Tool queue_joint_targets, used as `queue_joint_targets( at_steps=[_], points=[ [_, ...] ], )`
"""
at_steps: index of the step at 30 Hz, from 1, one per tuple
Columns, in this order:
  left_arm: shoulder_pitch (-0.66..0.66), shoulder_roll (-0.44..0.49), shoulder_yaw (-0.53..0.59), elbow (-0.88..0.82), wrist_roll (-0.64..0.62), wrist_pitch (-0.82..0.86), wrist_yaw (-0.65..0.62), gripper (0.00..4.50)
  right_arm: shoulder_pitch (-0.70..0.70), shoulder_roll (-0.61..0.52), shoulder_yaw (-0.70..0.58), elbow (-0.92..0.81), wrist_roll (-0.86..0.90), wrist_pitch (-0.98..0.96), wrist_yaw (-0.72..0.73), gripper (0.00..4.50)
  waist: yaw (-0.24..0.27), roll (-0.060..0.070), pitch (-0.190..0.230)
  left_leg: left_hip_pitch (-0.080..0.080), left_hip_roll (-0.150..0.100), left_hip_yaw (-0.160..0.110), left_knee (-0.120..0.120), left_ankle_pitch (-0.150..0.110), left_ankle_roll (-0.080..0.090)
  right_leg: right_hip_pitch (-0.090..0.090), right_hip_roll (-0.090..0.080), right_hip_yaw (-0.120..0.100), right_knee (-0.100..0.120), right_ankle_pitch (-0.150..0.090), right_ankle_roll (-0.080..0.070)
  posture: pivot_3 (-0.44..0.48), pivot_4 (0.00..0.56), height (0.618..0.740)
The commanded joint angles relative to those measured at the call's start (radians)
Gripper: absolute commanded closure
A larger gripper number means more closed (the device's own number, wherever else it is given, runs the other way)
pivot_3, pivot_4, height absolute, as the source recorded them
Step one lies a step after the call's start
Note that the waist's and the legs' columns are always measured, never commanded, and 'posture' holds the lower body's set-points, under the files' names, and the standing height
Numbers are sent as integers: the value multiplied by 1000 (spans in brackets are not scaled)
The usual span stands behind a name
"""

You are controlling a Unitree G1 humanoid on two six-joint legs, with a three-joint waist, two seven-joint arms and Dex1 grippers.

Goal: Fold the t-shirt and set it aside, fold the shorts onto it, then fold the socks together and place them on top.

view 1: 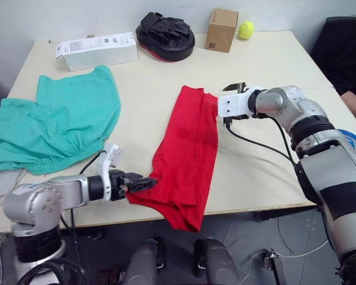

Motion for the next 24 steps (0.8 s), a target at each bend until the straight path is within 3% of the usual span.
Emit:
queue_joint_targets(
  at_steps=[1,5,9,12,16,24],
  points=[
    [-24,136,-6,52,-60,-61,-138,0,99,-95,-75,-190,156,-108,173,15,5,0,0,0,0,0,0,0,0,0,0,0,0,0,0,0,150,740],
    [-178,250,-117,275,-3,-180,-229,0,333,-220,-128,-526,367,-118,380,15,31,0,1,0,-1,-1,2,-3,-4,2,-1,-1,-2,0,0,0,150,740],
    [-389,271,-302,528,89,-292,-321,0,563,-325,-160,-845,556,-70,515,15,38,1,1,-1,-2,-1,1,-3,-4,2,-2,0,-3,0,0,0,150,740],
    [-552,227,-448,726,182,-368,-388,0,707,-367,-173,-1011,645,-51,555,15,34,0,1,-1,-2,-1,1,-3,-4,2,-1,0,-3,0,0,0,150,740],
    [-721,134,-549,993,290,-461,-447,0,816,-370,-170,-1111,637,-55,560,15,30,-1,2,-1,-1,1,2,1,2,2,-1,0,-2,0,0,0,150,740],
    [-943,-42,-551,1426,442,-630,-476,0,876,-275,-138,-1165,587,-7,531,15,32,-9,6,-1,0,1,4,2,4,1,-1,-1,-1,0,0,0,150,740]
  ],
)
